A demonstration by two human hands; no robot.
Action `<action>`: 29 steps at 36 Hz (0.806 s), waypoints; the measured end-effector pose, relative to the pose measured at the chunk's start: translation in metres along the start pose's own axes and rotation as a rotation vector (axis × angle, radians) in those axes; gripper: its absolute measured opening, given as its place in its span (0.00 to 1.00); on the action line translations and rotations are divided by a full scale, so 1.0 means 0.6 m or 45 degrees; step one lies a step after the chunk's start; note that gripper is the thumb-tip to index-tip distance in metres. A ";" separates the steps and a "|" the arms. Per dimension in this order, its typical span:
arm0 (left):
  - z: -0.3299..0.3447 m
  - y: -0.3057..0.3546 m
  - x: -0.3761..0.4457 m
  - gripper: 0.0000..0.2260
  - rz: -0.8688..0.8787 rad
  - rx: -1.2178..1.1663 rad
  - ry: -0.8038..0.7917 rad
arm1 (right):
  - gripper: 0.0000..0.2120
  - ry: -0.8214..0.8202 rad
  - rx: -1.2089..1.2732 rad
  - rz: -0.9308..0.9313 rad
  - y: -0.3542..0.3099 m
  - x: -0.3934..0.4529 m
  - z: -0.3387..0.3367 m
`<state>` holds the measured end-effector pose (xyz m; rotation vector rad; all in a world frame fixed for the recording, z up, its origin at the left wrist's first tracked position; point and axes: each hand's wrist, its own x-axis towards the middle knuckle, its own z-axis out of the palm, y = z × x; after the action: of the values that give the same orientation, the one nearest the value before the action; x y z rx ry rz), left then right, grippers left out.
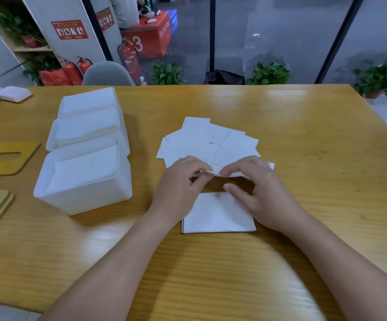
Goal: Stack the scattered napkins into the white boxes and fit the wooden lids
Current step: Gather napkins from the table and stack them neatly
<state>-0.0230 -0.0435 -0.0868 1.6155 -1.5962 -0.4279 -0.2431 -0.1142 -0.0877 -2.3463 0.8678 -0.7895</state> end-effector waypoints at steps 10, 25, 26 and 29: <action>-0.022 -0.010 -0.011 0.05 -0.105 -0.203 0.113 | 0.13 0.057 -0.313 0.090 0.036 0.006 0.004; -0.050 -0.009 -0.018 0.05 -0.149 -0.509 0.467 | 0.13 0.087 -0.362 0.124 0.066 0.008 0.000; -0.052 -0.010 -0.017 0.04 -0.183 -0.570 0.480 | 0.14 0.079 -0.370 0.111 0.066 0.007 -0.001; -0.053 -0.005 -0.018 0.05 -0.306 -0.802 0.481 | 0.27 0.014 -0.400 0.080 0.070 0.004 -0.004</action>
<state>0.0004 -0.0240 -0.0724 1.2950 -0.8666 -0.6327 -0.2604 -0.1446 -0.1116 -2.5693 1.1352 -0.6820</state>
